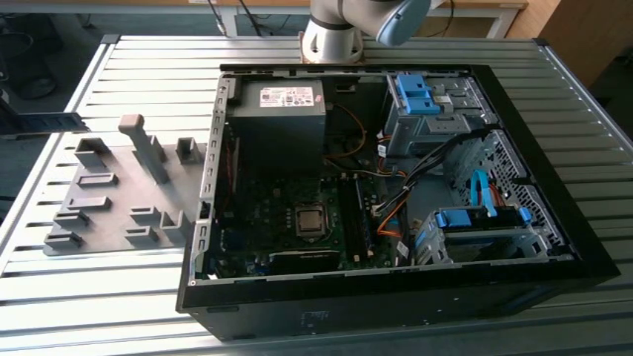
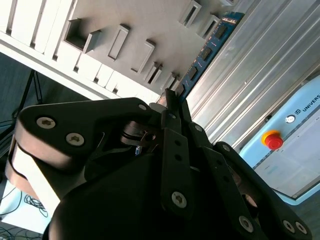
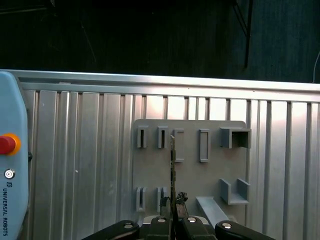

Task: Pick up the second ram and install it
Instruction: 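Pick up the second ram and move it above second insertion slot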

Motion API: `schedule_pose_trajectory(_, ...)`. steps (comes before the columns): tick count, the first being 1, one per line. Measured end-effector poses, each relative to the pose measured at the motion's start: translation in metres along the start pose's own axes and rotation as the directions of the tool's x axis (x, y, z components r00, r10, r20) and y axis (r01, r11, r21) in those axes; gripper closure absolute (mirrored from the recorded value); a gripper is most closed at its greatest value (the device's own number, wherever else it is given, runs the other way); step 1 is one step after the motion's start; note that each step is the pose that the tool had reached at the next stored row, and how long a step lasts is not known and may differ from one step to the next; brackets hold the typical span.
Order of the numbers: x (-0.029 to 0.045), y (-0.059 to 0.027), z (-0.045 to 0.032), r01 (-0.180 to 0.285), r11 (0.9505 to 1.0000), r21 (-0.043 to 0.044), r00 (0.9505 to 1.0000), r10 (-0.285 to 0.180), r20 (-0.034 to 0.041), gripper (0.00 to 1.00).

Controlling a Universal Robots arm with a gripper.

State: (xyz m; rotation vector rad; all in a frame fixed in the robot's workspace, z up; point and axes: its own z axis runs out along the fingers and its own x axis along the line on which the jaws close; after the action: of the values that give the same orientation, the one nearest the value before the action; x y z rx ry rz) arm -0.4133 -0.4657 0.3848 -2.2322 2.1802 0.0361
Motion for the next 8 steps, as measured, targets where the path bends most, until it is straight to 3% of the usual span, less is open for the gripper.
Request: schedule_pose_trajectory(8,-0.0003,0.0000,-0.0084,0.000,1.0000,0.0001,1.0000,0.000,0.0000,0.86)
